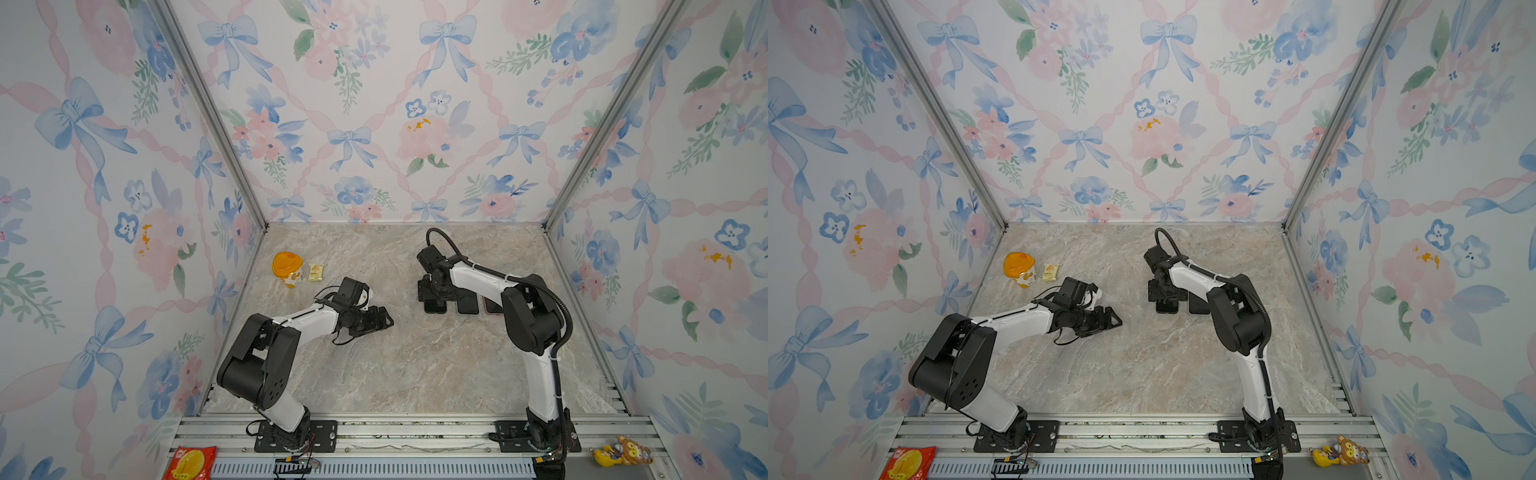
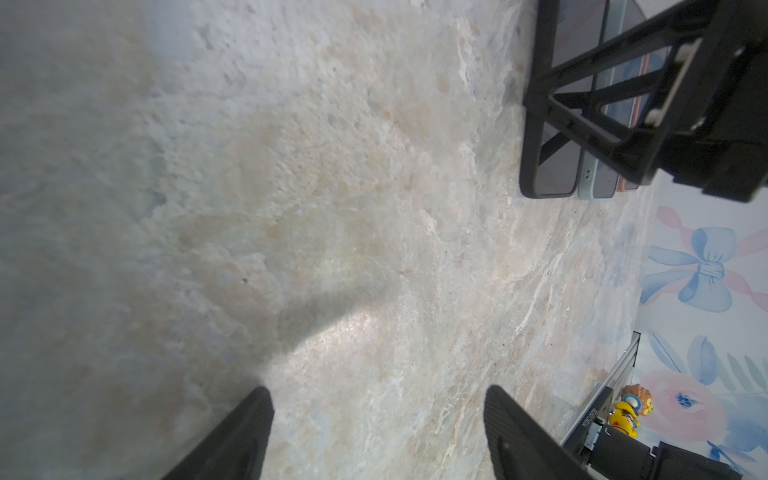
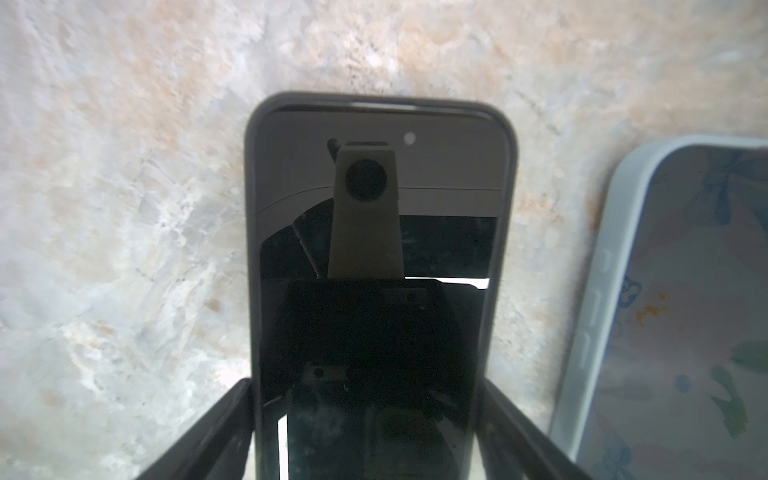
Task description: Put the phone into the phone case
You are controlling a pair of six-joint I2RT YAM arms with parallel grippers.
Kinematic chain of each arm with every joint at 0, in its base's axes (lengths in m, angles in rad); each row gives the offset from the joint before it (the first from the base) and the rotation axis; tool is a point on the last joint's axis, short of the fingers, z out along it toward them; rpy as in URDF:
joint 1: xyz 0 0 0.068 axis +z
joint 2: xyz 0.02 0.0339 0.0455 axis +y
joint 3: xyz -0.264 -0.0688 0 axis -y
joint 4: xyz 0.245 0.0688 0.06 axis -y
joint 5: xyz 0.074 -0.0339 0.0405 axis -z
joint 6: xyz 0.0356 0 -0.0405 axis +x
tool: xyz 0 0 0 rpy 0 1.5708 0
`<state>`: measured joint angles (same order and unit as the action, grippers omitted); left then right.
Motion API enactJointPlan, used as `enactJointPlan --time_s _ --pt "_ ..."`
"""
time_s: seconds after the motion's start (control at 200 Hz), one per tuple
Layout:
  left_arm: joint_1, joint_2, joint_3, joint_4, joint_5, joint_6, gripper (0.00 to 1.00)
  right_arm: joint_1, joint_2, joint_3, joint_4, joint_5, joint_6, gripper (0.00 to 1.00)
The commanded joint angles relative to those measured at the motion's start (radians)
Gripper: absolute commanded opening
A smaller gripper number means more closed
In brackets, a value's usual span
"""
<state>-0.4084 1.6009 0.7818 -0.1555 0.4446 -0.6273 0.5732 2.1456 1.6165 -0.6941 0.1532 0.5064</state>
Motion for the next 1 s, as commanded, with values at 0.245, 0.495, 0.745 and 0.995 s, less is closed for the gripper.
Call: enactJointPlan --time_s 0.245,0.495,0.745,0.995 --pt "0.007 -0.016 0.015 -0.055 -0.126 0.068 0.82 0.044 -0.203 -0.046 0.008 0.074 -0.093 0.95" --pt "-0.166 -0.2 0.012 0.014 -0.754 0.175 0.89 0.066 -0.582 -0.449 0.349 0.234 -0.253 0.97" --pt "-0.18 -0.277 -0.205 0.332 -1.058 0.433 0.91 0.012 -0.876 -0.906 0.783 0.39 -0.486 0.97" --pt "0.1 -0.49 -0.414 0.637 -0.685 0.607 0.92 -0.108 -0.887 -1.023 0.958 0.452 -0.58 0.97"
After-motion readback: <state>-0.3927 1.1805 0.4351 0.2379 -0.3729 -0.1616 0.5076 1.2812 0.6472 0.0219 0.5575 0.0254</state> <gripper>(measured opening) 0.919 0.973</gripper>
